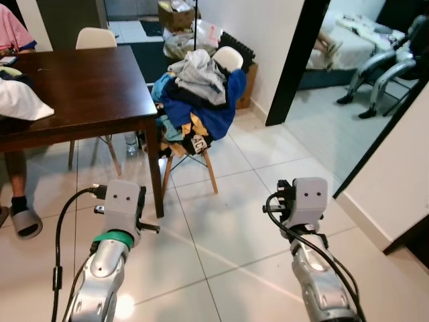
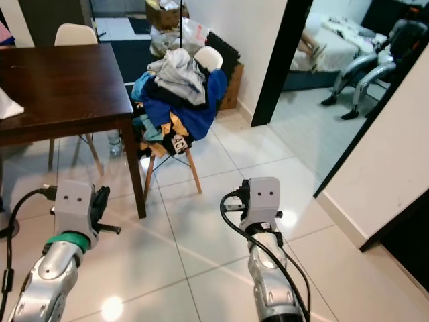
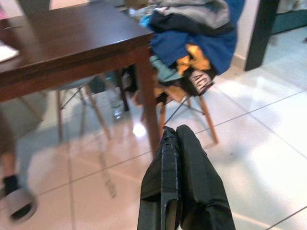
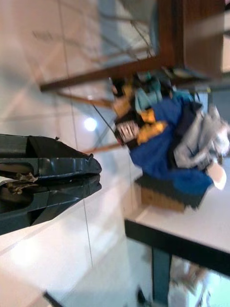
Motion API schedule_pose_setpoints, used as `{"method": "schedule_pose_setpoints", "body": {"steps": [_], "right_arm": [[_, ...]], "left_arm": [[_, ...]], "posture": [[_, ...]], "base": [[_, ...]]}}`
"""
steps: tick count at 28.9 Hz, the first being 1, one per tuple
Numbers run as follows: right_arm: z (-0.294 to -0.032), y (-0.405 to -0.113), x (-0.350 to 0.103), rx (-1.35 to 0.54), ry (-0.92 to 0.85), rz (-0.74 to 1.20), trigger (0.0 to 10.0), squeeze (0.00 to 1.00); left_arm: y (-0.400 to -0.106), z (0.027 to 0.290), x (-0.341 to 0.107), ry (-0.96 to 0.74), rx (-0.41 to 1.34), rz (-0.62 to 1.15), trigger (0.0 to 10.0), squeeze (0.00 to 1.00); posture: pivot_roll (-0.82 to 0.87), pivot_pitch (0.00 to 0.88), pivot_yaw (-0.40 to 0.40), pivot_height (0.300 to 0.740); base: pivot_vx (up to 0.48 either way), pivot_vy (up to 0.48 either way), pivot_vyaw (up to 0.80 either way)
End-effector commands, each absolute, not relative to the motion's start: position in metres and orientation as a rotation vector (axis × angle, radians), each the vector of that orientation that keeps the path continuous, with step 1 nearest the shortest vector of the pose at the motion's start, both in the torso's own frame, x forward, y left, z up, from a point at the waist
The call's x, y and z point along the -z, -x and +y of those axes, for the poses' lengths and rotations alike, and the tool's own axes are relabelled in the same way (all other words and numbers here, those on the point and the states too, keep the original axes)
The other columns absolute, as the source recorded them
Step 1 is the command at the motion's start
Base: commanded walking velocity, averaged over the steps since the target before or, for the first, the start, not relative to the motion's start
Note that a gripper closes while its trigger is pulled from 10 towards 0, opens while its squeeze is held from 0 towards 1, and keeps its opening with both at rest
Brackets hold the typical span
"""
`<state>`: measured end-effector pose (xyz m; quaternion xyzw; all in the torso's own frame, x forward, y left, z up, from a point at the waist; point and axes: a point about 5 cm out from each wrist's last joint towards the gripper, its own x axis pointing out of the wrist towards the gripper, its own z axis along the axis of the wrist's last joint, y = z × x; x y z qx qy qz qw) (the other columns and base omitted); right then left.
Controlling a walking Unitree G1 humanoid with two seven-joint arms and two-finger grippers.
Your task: Hang hanger
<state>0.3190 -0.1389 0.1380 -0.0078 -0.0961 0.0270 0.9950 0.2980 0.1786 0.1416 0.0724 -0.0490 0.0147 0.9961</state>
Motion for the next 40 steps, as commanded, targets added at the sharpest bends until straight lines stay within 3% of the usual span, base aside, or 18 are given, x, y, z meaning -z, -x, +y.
{"method": "schedule_pose_setpoints", "body": {"steps": [1,11,17,34,40], "right_arm": [[-0.1425,-0.3194,-0.1370,-0.048,0.023,-0.185,10.0,0.00],[-0.1432,-0.3209,-0.1368,-0.055,0.044,-0.182,10.0,0.00],[-0.1435,-0.3217,-0.1370,-0.059,0.052,-0.183,10.0,0.00],[-0.1467,-0.3217,-0.1362,-0.042,0.054,-0.177,10.0,0.00],[-0.1461,-0.3217,-0.1345,-0.043,0.031,-0.167,10.0,0.00]], "left_arm": [[-0.2968,0.1784,-0.1359,-0.148,-0.031,-0.078,10.0,0.00],[-0.2983,0.1781,-0.1354,-0.149,-0.033,-0.078,10.0,0.00],[-0.2997,0.1785,-0.1336,-0.159,-0.044,-0.060,10.0,0.00],[-0.3015,0.1783,-0.1338,-0.162,-0.062,-0.050,10.0,0.00],[-0.3017,0.1782,-0.1332,-0.160,-0.066,-0.046,10.0,0.00]], "posture": [[-0.03,0.040,0.022,0.740],[-0.03,0.031,0.016,0.740],[-0.02,0.028,0.017,0.740],[-0.03,0.038,0.022,0.740],[-0.03,0.039,0.022,0.740]], "base": [[-0.420,0.000,0.00],[-0.387,0.000,0.00],[0.000,0.000,0.00],[0.000,0.000,0.78],[0.000,0.000,0.29]]}}
